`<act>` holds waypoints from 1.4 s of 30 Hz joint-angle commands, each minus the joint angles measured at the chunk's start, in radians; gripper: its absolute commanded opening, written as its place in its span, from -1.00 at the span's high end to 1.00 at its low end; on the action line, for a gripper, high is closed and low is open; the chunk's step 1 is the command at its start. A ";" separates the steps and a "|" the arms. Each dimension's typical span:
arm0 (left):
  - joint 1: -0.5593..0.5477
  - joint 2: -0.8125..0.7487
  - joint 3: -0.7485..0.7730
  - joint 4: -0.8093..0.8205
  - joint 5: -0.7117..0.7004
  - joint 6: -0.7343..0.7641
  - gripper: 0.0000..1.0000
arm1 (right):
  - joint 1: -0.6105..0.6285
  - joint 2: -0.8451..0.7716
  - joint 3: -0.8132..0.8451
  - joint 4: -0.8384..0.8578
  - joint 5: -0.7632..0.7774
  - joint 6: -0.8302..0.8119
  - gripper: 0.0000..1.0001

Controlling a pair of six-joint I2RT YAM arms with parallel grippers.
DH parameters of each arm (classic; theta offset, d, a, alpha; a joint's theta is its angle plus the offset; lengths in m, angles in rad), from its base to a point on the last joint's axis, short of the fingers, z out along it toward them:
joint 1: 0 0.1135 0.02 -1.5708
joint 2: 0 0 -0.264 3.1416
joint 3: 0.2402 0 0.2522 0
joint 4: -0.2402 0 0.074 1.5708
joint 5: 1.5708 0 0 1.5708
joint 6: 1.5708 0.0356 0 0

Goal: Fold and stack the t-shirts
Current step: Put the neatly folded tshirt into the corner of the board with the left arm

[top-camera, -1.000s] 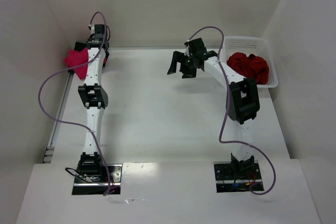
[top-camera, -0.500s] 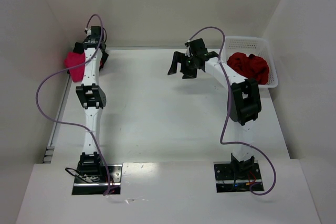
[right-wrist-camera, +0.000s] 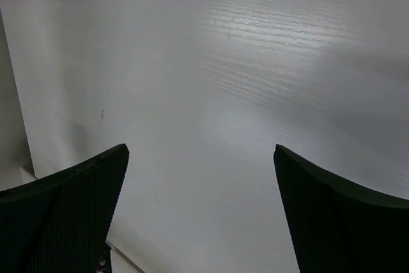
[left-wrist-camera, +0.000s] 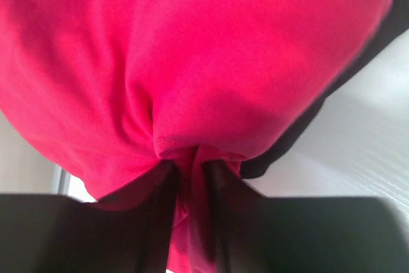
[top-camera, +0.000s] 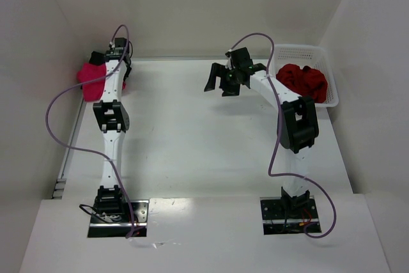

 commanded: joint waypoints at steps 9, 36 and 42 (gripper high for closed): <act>-0.007 -0.106 0.063 -0.048 -0.009 -0.033 -0.88 | -0.001 -0.085 -0.046 0.071 -0.006 0.032 -1.00; 0.211 -0.076 0.147 0.132 0.791 -0.282 0.60 | -0.001 -0.284 -0.323 0.252 0.075 0.073 -1.00; 0.168 -0.056 0.103 0.092 0.732 -0.219 0.64 | -0.001 -0.284 -0.332 0.261 0.075 0.073 -1.00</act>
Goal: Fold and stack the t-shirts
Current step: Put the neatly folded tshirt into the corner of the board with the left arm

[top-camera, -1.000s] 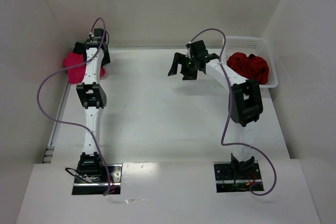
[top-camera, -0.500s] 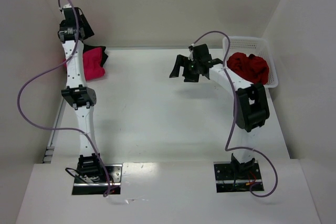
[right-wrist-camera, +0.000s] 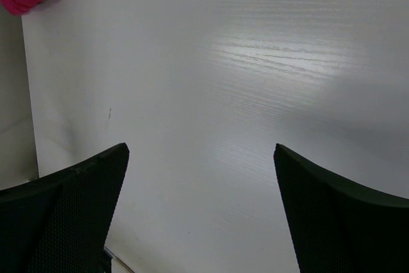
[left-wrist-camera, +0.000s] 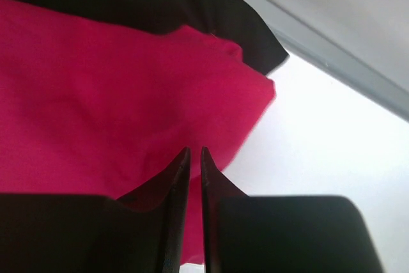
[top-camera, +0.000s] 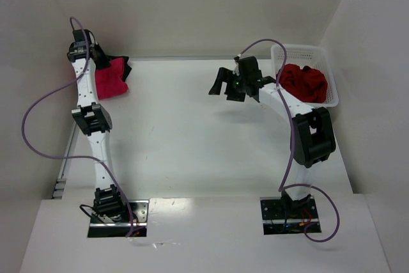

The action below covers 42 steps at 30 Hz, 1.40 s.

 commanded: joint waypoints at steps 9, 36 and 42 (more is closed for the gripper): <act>-0.111 0.048 -0.083 -0.083 -0.063 0.108 0.60 | -0.001 -0.032 -0.007 0.045 0.019 0.005 -1.00; -0.154 -0.194 -0.129 -0.156 -0.437 0.125 0.03 | -0.001 -0.041 -0.009 0.045 0.000 -0.013 -1.00; -0.114 -0.110 -0.128 -0.157 -0.510 0.113 0.25 | -0.001 -0.061 -0.029 0.035 0.019 -0.013 -1.00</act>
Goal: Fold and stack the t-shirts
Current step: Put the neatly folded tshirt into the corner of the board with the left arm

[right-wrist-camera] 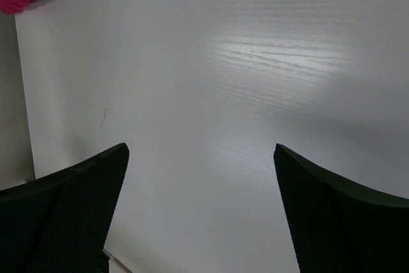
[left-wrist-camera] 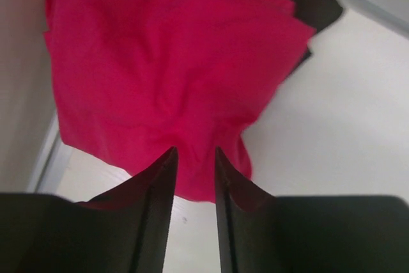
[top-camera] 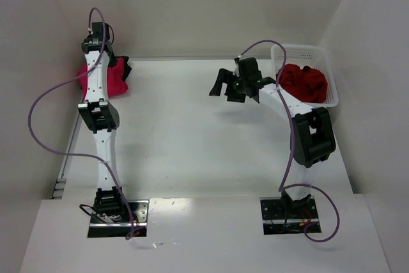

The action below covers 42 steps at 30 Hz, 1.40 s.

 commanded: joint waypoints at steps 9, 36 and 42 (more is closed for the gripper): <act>0.030 0.148 0.005 -0.017 0.072 0.042 0.41 | -0.001 -0.061 0.035 -0.001 0.083 -0.023 -1.00; 0.021 -0.359 -0.300 0.058 0.172 0.141 -0.74 | -0.038 -0.070 0.306 -0.180 0.210 -0.055 -1.00; 0.021 -0.659 -0.505 0.144 0.189 0.161 -0.98 | -0.058 -0.147 0.328 -0.203 0.279 -0.131 -1.00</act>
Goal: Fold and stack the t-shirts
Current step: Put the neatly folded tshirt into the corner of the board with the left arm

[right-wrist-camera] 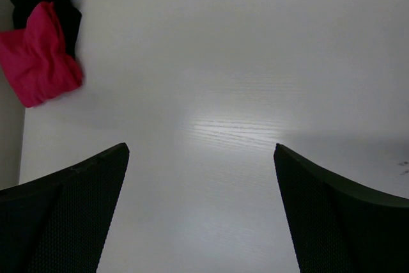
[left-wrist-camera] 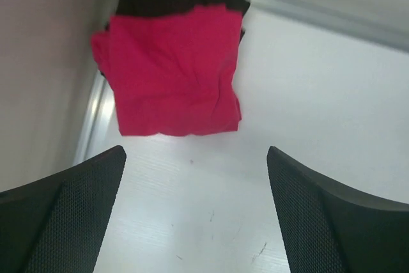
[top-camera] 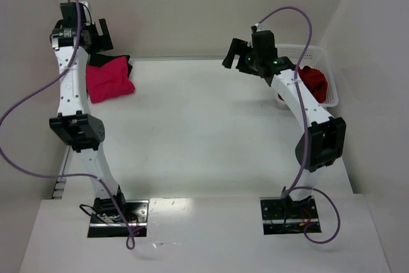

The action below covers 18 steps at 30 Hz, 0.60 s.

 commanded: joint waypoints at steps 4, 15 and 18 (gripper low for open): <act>0.000 -0.383 -0.357 0.146 0.073 0.036 -0.98 | -0.065 -0.190 -0.069 -0.014 0.103 -0.053 -1.00; -0.019 -0.958 -1.194 0.452 0.206 -0.052 -0.98 | -0.086 -0.397 -0.357 0.029 0.019 -0.093 -1.00; -0.019 -1.001 -1.290 0.467 0.145 -0.062 -0.98 | -0.086 -0.477 -0.443 0.060 -0.001 -0.083 -1.00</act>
